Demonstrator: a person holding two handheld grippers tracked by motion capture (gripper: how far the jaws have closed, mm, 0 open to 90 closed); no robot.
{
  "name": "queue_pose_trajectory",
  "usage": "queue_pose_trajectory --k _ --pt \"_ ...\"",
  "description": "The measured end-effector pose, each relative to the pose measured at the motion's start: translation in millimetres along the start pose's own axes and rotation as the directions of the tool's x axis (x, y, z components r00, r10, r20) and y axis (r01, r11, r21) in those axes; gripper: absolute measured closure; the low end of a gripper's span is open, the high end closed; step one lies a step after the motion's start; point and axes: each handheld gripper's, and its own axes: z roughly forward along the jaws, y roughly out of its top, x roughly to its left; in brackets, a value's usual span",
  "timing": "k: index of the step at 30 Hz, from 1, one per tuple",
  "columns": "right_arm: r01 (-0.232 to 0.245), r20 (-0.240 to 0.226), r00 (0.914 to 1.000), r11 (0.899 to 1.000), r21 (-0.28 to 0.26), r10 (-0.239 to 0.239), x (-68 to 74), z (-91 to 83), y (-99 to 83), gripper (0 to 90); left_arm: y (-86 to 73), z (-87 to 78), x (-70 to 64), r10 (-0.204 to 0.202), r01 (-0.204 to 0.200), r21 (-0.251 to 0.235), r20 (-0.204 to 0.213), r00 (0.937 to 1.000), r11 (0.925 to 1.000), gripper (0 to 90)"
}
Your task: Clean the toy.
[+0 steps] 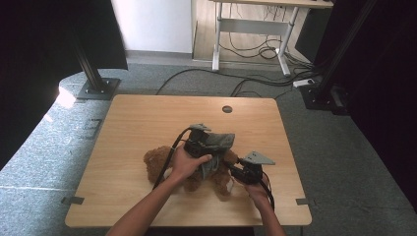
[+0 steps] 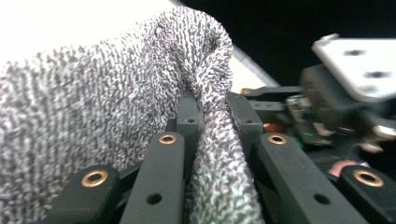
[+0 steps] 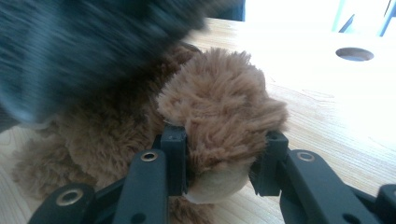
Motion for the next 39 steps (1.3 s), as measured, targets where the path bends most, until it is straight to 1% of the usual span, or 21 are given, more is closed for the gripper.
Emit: queue_pose_trajectory --k 1,2,3,4,5,6,7,8,9,11,12,13,16,17,19,22,26,29,33,34,39 --pt "0.009 0.004 1.0 1.0 0.0 -0.009 0.9 -1.6 -0.8 63.8 -3.6 8.5 3.2 0.003 -0.001 0.045 -0.048 0.9988 0.999 76.9" --pt "0.009 0.004 1.0 1.0 0.0 -0.009 0.9 -1.6 -0.8 63.8 -3.6 8.5 3.2 0.003 -0.001 0.045 -0.048 0.9988 0.999 76.9" --pt "0.017 0.006 0.9998 1.0 0.004 -0.017 0.7 -4.0 -2.2 63.9 -10.7 7.1 11.0 -0.023 0.024 0.035 -0.04 0.9989 0.9991 77.1" --pt "0.017 0.006 0.9998 1.0 0.004 -0.017 0.7 -4.0 -2.2 63.9 -10.7 7.1 11.0 -0.023 0.024 0.035 -0.04 0.9989 0.9991 77.3" --pt "0.023 0.006 0.9997 1.0 0.007 -0.023 0.2 -5.2 -3.3 64.0 -13.8 3.3 14.8 -0.036 0.037 0.018 -0.035 0.9987 0.9991 77.3" --pt "0.024 0.005 0.9997 1.0 0.008 -0.024 -0.2 -5.9 -4.4 64.2 -16.3 -1.9 17.5 -0.04 0.04 0.002 -0.042 0.9983 0.9992 77.4" --pt "0.031 0.005 0.9995 0.999 0.01 -0.031 -0.4 -6.5 -5.2 64.5 -18.3 -8.0 19.9 -0.035 0.035 -0.008 -0.052 0.998 0.9993 77.5" --pt "0.043 0.008 0.999 0.999 0.016 -0.043 0.3 -6.9 -5.5 64.6 -21.7 -22.2 24.1 -0.033 0.031 -0.027 -0.08 0.9962 0.9991 77.6" --pt "0.065 0.017 0.9977 0.998 0.022 -0.065 2.0 -7.9 -5.4 64.6 -22.9 -28.2 25.9 -0.034 0.031 -0.034 -0.089 0.9955 0.9989 77.8" --pt "0.066 0.02 0.9976 0.998 0.025 -0.066 3.1 -9.2 -5.3 64.6 -25.0 -41.0 29.9 -0.036 0.031 -0.047 -0.107 0.9936 0.9984 77.8" --pt "0.067 0.022 0.9974 0.997 0.024 -0.068 3.5 -9.7 -5.5 64.6 -27.1 -52.2 33.8 -0.038 0.03 -0.058 -0.132 0.9905 0.9979 77.8" --pt "0.068 0.022 0.9974 0.997 0.025 -0.068 3.9 -10.9 -6.0 64.6 -28.8 -58.9 36.7 -0.039 0.03 -0.064 -0.145 0.9886 0.9975 77.8" --pt "0.063 0.022 0.9977 0.998 0.027 -0.064 3.4 -14.6 -7.8 64.6 -40.8 -85.8 54.0 -0.078 0.062 -0.091 -0.186 0.9794 0.9939 77.8" --pt "0.055 0.018 0.9983 0.998 0.024 -0.055 2.9 -16.3 -8.9 64.6 -44.3 -91.3 59.0 -0.092 0.075 -0.099 -0.188 0.9778 0.9923 77.8" --pt "0.049 0.014 0.9987 0.999 0.022 -0.05 2.2 -18.1 -10.0 64.5 -54.0 -103.3 72.1 -0.136 0.116 -0.115 -0.182 0.9739 0.9866 77.7" --pt "0.049 0.007 0.9988 0.999 0.024 -0.049 3.5 -18.9 -10.2 64.5 -67.1 -116.8 88.5 -0.198 0.172 -0.159 -0.158 0.9675 0.9721 77.3" --pt "0.045 0.006 0.9989 0.999 0.022 -0.045 4.1 -18.7 -10.4 64.5 -75.9 -127.1 97.3 -0.221 0.19 -0.189 -0.153 0.9633 0.9633 77.3" --pt "0.043 0.0 0.9991 0.999 0.02 -0.043 4.2 -19.4 -10.9 64.5 -83.2 -128.7 99.9 -0.226 0.196 -0.199 -0.14 0.964 0.9602 77.4" --pt "0.041 -0.001 0.9992 0.999 0.018 -0.041 4.7 -20.1 -10.8 64.4 -90.3 -129.2 101.1 -0.238 0.209 -0.217 -0.117 0.9643 0.9536 77.6" --pt "0.039 0.0 0.9992 0.999 0.017 -0.039 4.9 -20.5 -10.9 64.4 -92.2 -129.1 101.3 -0.236 0.208 -0.217 -0.11 0.9655 0.9537 77.8" --pt "0.042 -0.006 0.9991 0.999 0.011 -0.042 6.6 -25.1 -10.8 64.3 -105.5 -129.5 101.6 -0.25 0.229 -0.238 -0.062 0.9663 0.9438 78.1"
